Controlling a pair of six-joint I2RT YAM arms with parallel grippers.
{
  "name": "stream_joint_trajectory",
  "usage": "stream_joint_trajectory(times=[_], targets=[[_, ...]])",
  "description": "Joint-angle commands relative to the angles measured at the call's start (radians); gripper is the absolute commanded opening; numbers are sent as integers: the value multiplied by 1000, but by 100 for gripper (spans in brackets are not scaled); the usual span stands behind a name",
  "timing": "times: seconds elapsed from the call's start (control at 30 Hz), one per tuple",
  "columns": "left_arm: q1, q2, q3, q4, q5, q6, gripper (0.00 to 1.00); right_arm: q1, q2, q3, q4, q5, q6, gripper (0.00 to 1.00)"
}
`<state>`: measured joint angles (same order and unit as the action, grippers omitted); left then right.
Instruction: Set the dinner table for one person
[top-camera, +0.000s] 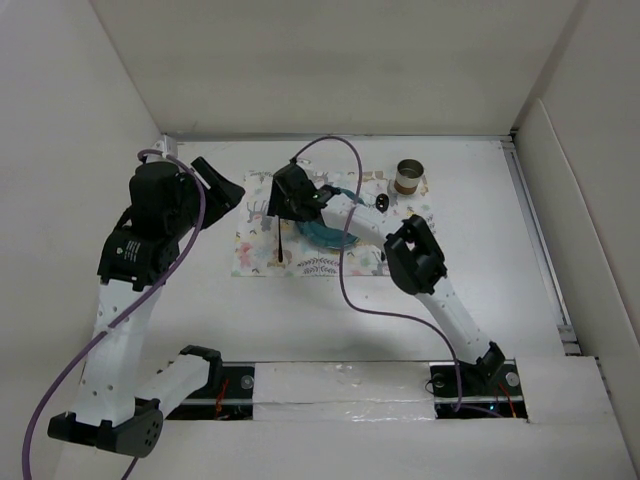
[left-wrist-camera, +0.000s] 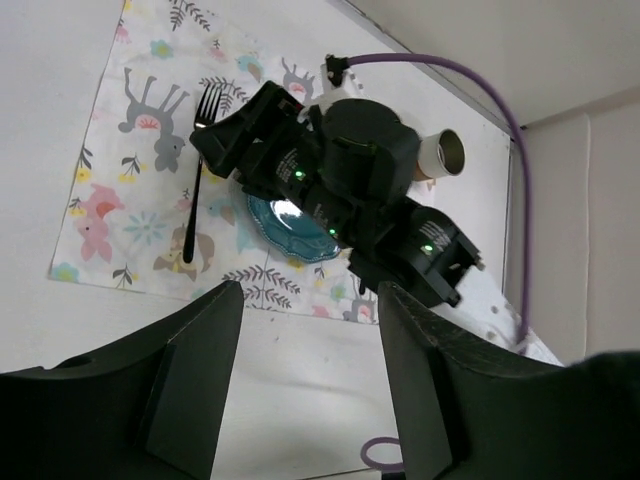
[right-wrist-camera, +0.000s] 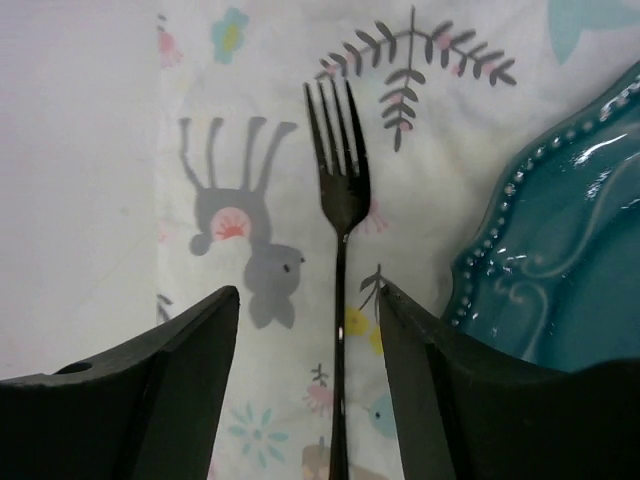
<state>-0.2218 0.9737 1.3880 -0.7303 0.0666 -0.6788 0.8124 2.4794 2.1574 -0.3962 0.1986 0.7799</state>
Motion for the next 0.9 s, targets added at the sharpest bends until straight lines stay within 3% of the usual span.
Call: stream_joint_trajectory(times=[0.0, 0.13, 0.17, 0.27, 0.33, 0.5, 0.57, 0.7, 0.87], targets=[[-1, 11, 48, 71, -7, 36, 54, 2, -229, 19, 56, -5, -93, 69], [-1, 28, 71, 146, 18, 50, 59, -7, -413, -14, 22, -10, -189, 78], [-1, 29, 71, 170, 22, 50, 61, -7, -451, -27, -9, -19, -235, 99], [-1, 36, 83, 271, 27, 54, 65, -16, -626, -62, -125, 8, -307, 100], [-1, 49, 112, 324, 16, 68, 67, -16, -828, -140, -136, 90, -329, 100], [10, 63, 201, 364, -57, 100, 68, -122, -1350, -596, 3, 212, -335, 100], [10, 50, 180, 365, -100, 102, 69, -163, -1554, -697, 13, 261, -317, 100], [10, -4, 48, 399, -87, 68, 68, -275, -1698, -861, -65, 308, -291, 100], [10, 13, 17, 390, -74, 54, 70, -360, -1645, -866, -113, 193, -265, 100]])
